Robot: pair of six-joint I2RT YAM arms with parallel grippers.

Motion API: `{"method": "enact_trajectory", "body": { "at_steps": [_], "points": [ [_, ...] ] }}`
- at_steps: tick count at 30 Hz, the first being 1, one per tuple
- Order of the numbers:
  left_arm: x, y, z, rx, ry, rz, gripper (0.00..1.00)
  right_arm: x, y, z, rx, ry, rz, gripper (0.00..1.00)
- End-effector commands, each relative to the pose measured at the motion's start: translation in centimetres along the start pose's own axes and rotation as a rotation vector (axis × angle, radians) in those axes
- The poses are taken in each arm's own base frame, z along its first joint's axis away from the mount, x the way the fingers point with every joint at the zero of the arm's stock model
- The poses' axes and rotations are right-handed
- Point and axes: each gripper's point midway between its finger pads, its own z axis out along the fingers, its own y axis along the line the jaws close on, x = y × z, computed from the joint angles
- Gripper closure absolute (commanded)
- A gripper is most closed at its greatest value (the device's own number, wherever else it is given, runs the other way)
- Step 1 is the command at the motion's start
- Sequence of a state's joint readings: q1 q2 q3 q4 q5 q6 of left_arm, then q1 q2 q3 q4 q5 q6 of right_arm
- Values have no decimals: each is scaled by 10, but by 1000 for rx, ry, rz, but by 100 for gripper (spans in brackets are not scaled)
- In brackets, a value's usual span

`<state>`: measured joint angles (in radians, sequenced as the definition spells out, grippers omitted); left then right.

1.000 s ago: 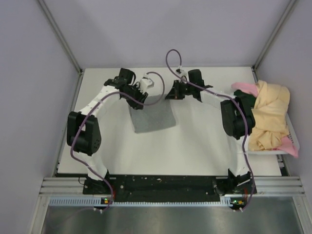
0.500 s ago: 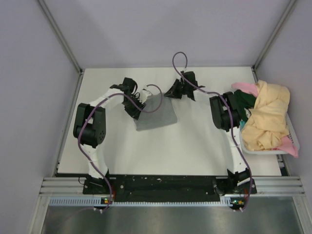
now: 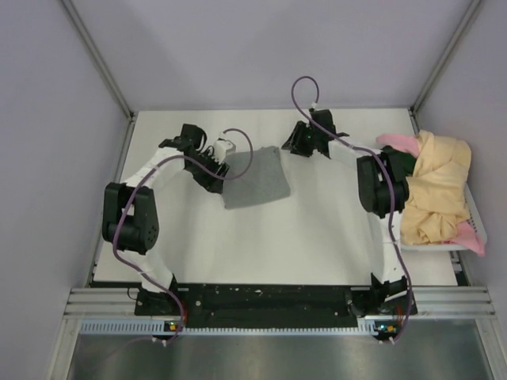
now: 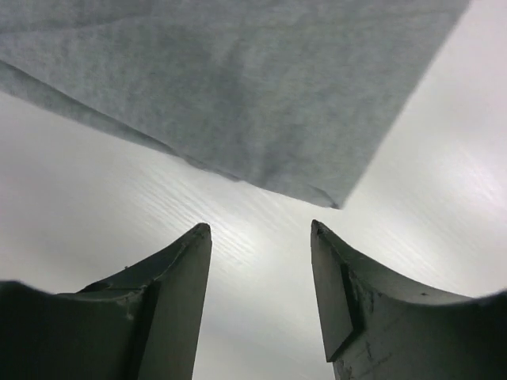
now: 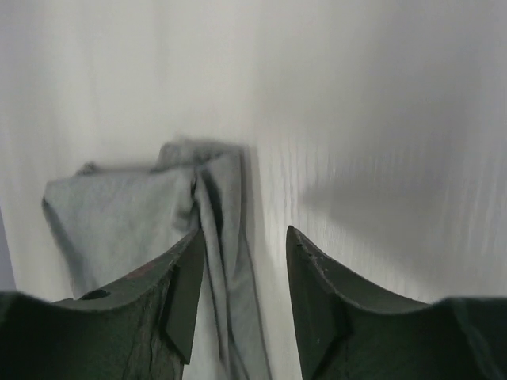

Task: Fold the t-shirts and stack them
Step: Fold the long partially folded tshirt into a neat square, then smooth out wrinkles on the folded tshirt

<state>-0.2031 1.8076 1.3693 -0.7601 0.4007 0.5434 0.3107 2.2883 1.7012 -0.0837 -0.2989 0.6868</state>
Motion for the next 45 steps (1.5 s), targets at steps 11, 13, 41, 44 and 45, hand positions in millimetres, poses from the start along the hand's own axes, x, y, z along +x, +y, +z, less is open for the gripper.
{"method": "enact_trajectory", "body": {
  "at_steps": [11, 13, 41, 44, 45],
  "points": [
    [8, -49, 28, 197, -86, -213, 25, 95, 29, -84, -223, 168, -198, 49],
    [7, -53, 32, 224, -86, -222, 28, 105, 26, -83, -236, 189, -184, 51],
    [126, -97, -17, 389, 138, -138, 85, 237, 7, -171, -221, 288, -87, 82],
    [122, -109, -31, 446, 99, -86, 61, 231, 14, -181, -237, 273, -117, 69],
    [116, -108, -36, 446, 76, -84, 57, 223, 17, -182, -228, 261, -155, 66]
  ]
}}
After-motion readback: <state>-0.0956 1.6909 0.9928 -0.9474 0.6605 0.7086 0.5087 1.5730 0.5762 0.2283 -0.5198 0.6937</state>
